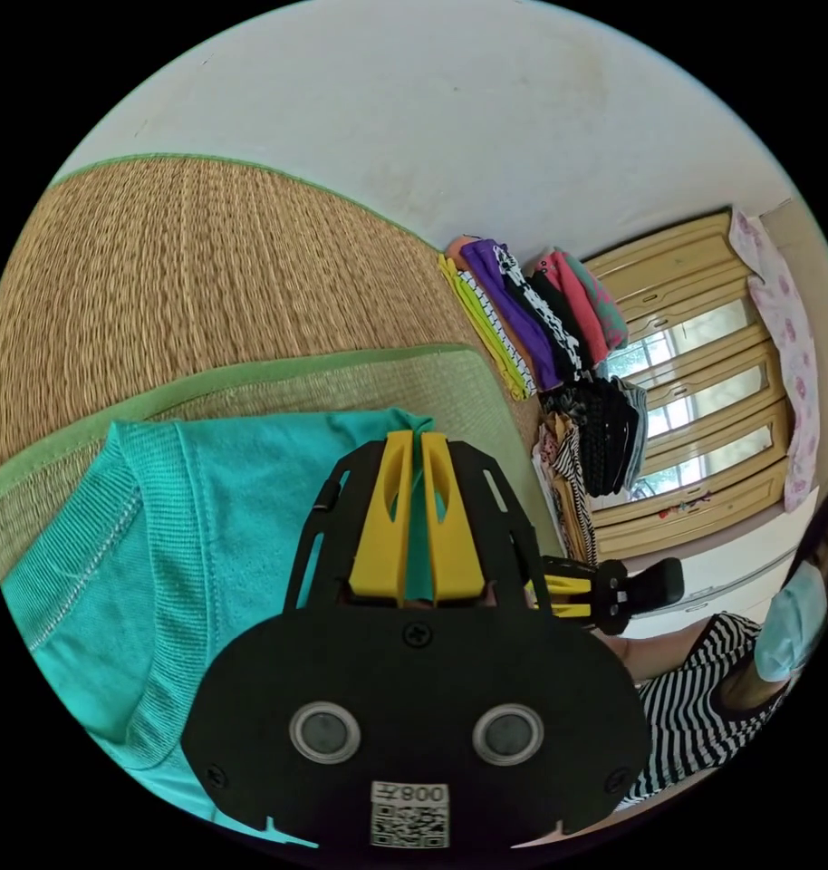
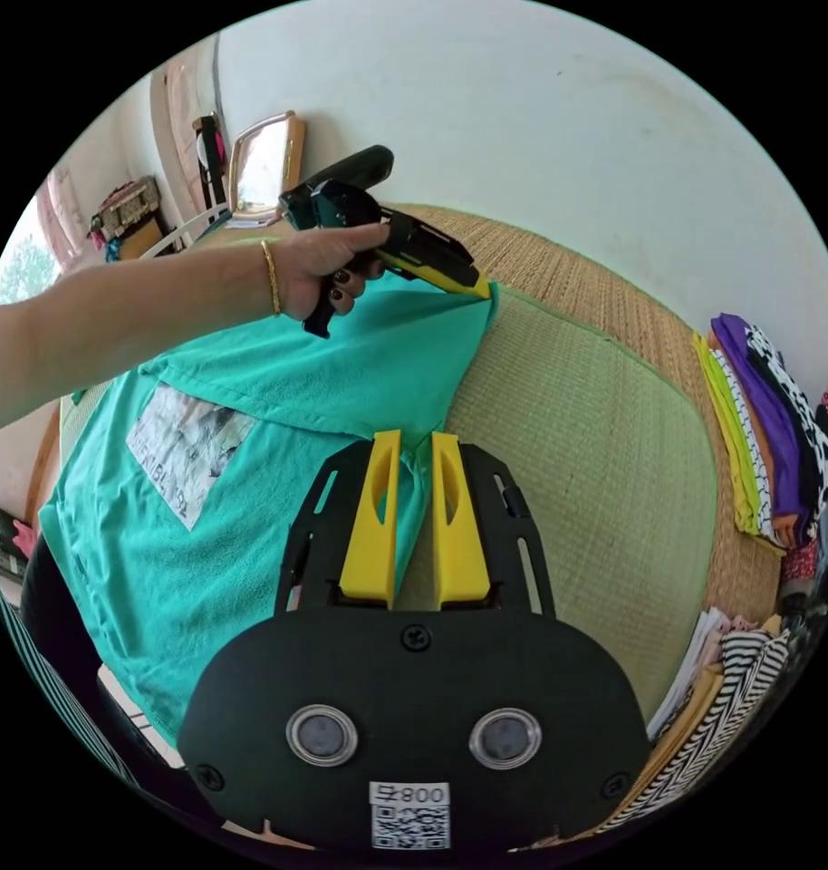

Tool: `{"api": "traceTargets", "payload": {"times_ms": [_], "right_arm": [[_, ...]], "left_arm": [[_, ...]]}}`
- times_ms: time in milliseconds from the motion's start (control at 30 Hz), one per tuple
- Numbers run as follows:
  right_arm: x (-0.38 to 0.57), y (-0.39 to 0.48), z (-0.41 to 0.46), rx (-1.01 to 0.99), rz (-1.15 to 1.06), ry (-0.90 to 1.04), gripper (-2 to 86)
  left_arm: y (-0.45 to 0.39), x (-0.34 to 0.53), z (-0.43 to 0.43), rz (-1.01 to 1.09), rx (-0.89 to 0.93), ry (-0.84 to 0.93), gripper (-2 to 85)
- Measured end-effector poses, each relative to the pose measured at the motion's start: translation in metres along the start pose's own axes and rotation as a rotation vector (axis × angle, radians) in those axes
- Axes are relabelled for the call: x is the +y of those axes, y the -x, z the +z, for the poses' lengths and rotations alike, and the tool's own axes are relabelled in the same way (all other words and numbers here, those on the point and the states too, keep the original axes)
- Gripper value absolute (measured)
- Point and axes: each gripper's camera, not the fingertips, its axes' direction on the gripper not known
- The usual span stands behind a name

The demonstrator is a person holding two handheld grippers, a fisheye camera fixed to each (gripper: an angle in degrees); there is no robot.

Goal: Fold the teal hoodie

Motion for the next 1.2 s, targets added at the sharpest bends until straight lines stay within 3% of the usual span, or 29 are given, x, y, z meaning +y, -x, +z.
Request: {"api": "traceTargets", "payload": {"times_ms": [200,467,833,1067,1200], "right_arm": [[0.005,0.000,0.000,0.034,-0.062,0.029,2.3],[0.034,-0.044,-0.024,-0.122,0.122,-0.076,0.9],[0.044,-0.074,-0.017,-0.232,0.226,-0.061,1.0],[0.044,-0.082,-0.009,-0.277,0.255,-0.019,0.9],[0.044,-0.083,-0.006,-0.293,0.265,-0.018,0.9]], "left_arm": [[0.006,-0.011,0.001,-0.018,0.025,0.012,1.4],[0.032,-0.005,0.010,-0.131,0.075,0.021,2.6],[0.019,0.031,-0.023,-0.046,0.018,-0.091,4.5],[0.043,0.073,-0.055,-0.171,0.238,-0.227,1.5],[0.028,0.093,-0.064,-0.108,0.220,-0.172,0.6]]}}
